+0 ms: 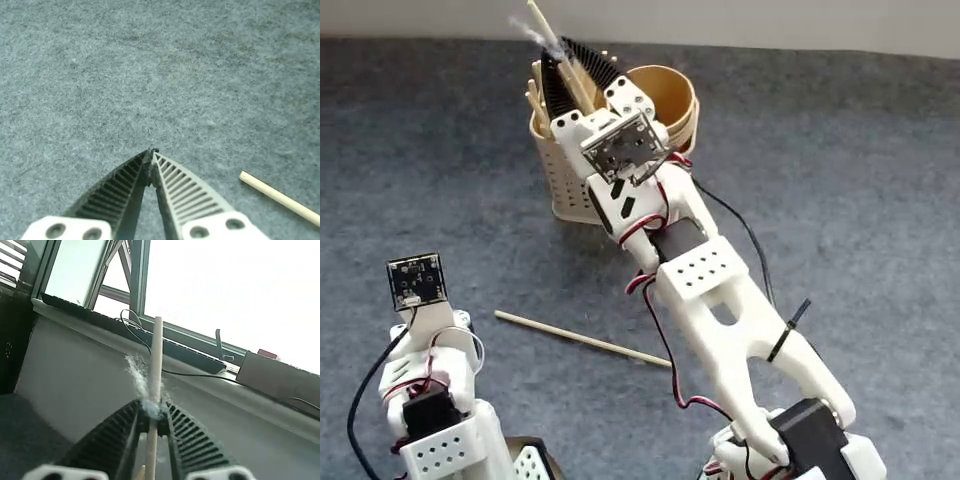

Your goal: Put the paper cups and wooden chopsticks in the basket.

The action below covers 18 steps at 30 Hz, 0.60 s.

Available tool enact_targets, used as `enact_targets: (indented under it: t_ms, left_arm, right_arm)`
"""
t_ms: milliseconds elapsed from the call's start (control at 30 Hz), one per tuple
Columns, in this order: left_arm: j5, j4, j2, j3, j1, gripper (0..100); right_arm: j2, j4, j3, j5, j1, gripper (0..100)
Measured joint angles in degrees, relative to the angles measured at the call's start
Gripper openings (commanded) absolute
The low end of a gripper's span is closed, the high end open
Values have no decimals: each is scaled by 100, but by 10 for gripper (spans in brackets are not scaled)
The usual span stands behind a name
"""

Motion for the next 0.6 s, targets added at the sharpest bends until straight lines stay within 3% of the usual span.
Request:
enact_targets:
  t_ms: [367, 467, 600]
  left_arm:
    - [0, 0, 0, 0, 0, 21]
    - [0, 0, 0, 0, 0, 21]
    - [0, 0, 0, 0, 0, 21]
  right_arm:
    - [-35, 53, 0, 0, 0, 128]
    - [-325, 651, 0, -26, 0, 128]
    - [-888, 1635, 0, -703, 0, 128]
